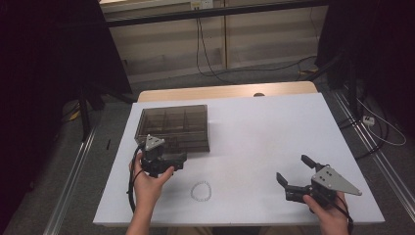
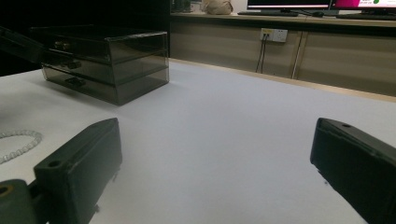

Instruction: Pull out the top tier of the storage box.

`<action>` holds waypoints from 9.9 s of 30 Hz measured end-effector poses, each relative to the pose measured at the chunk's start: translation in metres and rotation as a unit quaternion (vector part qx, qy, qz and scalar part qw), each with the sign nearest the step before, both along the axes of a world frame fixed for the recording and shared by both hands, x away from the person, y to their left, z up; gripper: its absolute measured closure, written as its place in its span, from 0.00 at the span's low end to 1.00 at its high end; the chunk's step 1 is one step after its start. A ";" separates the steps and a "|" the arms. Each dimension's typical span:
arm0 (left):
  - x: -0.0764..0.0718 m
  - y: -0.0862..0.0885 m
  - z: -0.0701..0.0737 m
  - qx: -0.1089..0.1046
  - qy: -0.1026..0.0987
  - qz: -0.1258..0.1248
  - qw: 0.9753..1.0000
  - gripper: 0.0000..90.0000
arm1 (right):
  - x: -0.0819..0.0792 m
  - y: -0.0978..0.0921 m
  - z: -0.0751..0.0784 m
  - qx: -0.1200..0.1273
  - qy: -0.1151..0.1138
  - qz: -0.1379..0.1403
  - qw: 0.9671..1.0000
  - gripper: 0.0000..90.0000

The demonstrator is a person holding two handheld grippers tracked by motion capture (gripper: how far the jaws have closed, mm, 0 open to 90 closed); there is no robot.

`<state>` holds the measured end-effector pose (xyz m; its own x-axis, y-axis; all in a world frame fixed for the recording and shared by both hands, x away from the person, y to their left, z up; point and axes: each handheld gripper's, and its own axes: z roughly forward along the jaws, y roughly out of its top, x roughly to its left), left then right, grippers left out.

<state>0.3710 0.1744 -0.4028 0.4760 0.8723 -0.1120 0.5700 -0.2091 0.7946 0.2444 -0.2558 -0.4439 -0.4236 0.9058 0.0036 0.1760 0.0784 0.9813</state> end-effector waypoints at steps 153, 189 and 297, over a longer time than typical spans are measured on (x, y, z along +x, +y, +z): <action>-0.018 -0.031 -0.034 0.323 -0.320 0.011 0.891 0.42 | 0.000 0.002 0.000 0.005 0.001 0.006 1.000 0.02; -0.024 -0.029 -0.038 0.407 -0.381 -0.008 0.830 0.62 | 0.000 0.003 0.000 0.005 -0.001 0.008 1.000 0.02; -0.032 -0.035 -0.046 0.429 -0.379 -0.071 0.817 0.91 | 0.002 0.001 0.002 0.006 -0.003 0.006 1.000 0.02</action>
